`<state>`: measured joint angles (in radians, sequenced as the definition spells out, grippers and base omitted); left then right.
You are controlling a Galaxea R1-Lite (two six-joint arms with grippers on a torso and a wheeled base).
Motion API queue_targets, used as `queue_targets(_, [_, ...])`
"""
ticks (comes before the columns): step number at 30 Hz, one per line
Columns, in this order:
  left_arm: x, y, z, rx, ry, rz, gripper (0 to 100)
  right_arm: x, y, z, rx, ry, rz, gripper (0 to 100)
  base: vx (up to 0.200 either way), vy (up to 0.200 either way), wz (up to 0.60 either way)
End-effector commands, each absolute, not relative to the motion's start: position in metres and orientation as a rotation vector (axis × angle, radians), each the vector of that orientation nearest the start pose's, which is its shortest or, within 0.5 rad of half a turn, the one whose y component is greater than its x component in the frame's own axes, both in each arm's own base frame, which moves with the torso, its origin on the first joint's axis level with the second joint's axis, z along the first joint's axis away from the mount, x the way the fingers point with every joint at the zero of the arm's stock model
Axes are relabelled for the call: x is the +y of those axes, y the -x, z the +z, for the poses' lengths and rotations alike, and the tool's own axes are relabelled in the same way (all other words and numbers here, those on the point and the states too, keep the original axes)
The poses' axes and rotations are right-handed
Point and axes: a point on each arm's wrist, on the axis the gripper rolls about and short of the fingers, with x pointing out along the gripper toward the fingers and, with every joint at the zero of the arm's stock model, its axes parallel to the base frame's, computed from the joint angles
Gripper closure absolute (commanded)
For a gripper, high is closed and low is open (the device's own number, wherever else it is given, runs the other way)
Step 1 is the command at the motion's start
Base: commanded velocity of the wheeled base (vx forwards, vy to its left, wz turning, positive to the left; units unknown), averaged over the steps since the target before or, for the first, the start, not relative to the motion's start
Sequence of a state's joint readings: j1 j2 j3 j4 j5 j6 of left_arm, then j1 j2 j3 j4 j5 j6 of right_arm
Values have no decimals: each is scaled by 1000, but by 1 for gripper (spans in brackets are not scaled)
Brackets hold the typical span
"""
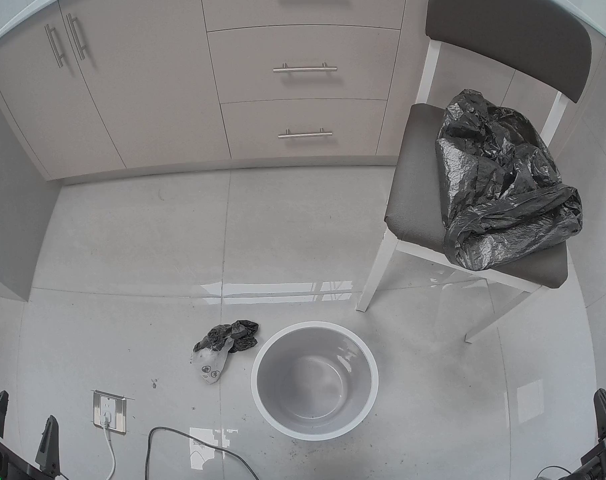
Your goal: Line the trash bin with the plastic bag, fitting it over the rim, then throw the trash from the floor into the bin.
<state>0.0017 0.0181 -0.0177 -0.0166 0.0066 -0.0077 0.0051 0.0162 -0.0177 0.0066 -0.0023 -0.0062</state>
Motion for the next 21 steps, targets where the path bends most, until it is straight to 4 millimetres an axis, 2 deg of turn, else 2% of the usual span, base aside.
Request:
queue_targets(1, [0,27,94,-71,25,1,0,0,23,76,2,8,0,100,0,0,0])
queue_targets(2, [1,33,132,-124,75,-8,0,0,23,76,2,9,-2,100,0,0,0])
queue_targets(3, [1,32,147,-130,92,-9,0,0,23,76,2,14,-2,100,0,0,0])
queue_targets(6, [1,31,169,-142,93,-10,0,0,23,76,0,21,-2,100,0,0,0])
queue_targets(15, [1,32,179,-129,91,-24,0,0,23,76,-2,35,3,100,0,0,0])
queue_targets(21, [0,21,195,-84,90,-44,0,0,23,76,-2,35,6,100,0,0,0])
